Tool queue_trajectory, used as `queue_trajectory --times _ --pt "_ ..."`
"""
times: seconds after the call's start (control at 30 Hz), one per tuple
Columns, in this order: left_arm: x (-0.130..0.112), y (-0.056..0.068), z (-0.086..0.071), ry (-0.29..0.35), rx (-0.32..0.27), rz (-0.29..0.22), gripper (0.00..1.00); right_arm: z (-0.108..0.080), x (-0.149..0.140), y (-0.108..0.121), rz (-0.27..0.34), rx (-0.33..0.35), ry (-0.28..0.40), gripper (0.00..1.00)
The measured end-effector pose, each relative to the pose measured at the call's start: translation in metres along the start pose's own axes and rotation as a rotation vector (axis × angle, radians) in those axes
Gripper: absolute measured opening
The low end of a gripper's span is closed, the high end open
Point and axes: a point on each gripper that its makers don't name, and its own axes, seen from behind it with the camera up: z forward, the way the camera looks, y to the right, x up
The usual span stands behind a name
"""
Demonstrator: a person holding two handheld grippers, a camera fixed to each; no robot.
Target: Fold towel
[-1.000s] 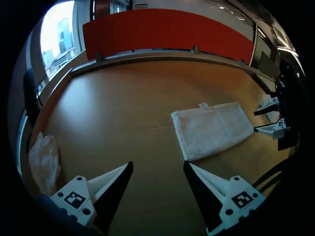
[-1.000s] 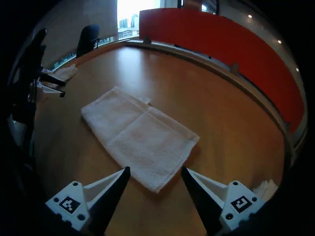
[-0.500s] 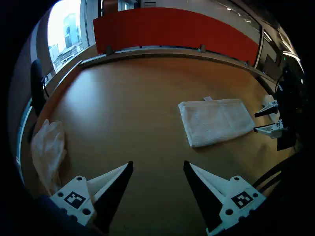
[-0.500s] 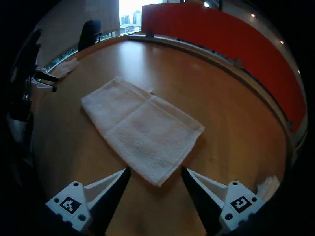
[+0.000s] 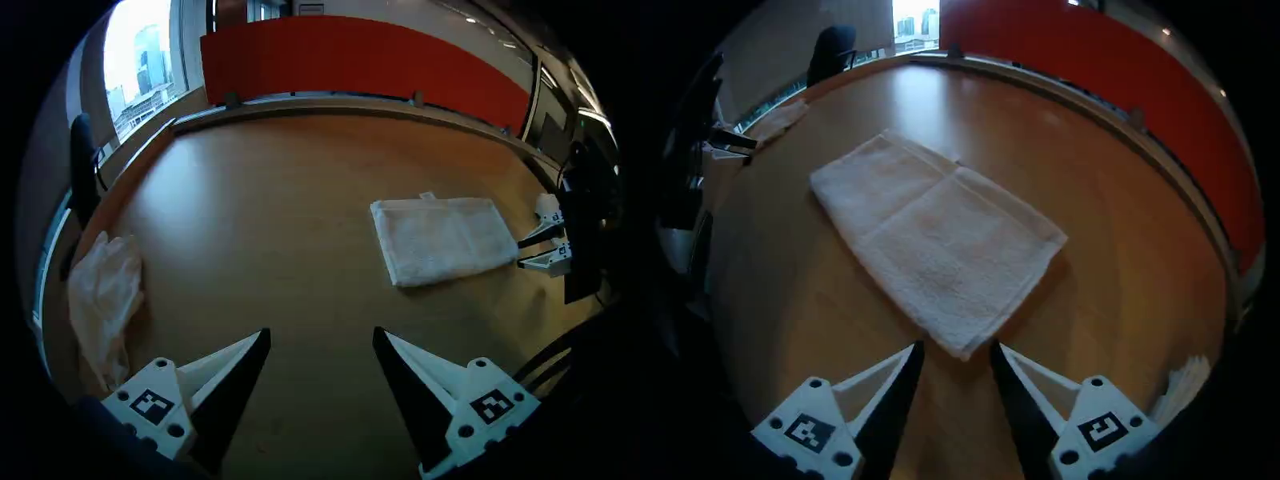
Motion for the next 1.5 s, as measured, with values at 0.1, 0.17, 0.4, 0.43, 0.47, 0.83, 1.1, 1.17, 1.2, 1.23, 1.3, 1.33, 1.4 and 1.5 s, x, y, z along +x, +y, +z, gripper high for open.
queue_trajectory --times 0.1,0.17,0.4,0.43,0.47,0.83,1.1,1.17,1.2,1.23,1.3,1.33,1.4,1.5 --pt "-0.001 -0.001 -0.001 0.0 0.001 -0.003 0.95 0.0 -0.004 0.001 -0.002 -0.001 -0.009 0.5" --pt "-0.001 -0.001 -0.002 0.001 0.001 -0.003 0.95 0.001 -0.006 0.001 0.0 0.003 -0.014 0.42" --pt "-0.003 -0.001 -0.004 0.002 0.001 0.006 0.95 0.001 -0.006 -0.001 0.001 0.013 -0.006 0.17" --pt "-0.003 -0.001 -0.004 0.002 0.001 0.006 0.95 0.001 -0.005 -0.001 0.001 0.011 -0.004 0.15" --pt "-0.003 -0.001 -0.004 0.002 0.0 0.006 0.95 0.001 -0.005 -0.001 0.001 0.01 -0.003 0.14" --pt "-0.002 -0.001 -0.005 0.006 -0.002 0.008 0.95 -0.005 0.007 -0.001 -0.003 0.0 0.03 0.04" --pt "-0.001 -0.002 -0.007 0.01 0.0 0.006 0.95 -0.023 0.031 0.002 -0.021 -0.023 0.073 0.04" --pt "-0.001 -0.002 -0.007 0.01 0.0 0.004 0.95 -0.029 0.038 0.002 -0.032 -0.031 0.085 0.04" --pt "-0.001 -0.002 -0.008 0.01 0.0 0.003 0.95 -0.032 0.041 0.002 -0.037 -0.035 0.091 0.03" --pt "-0.001 -0.002 -0.008 0.011 -0.001 0.001 0.95 -0.034 0.044 0.003 -0.042 -0.038 0.095 0.03" --pt "0.0 -0.001 -0.009 0.013 -0.002 -0.004 0.95 -0.039 0.049 0.003 -0.049 -0.044 0.103 0.03" --pt "0.0 -0.001 -0.009 0.013 -0.003 -0.006 0.95 -0.042 0.051 0.004 -0.052 -0.048 0.108 0.03" --pt "0.0 -0.001 -0.01 0.014 -0.004 -0.008 0.95 -0.047 0.055 0.006 -0.055 -0.055 0.116 0.03" --pt "0.0 -0.002 -0.011 0.016 -0.002 -0.008 0.95 -0.055 0.06 0.011 -0.057 -0.068 0.126 0.03"
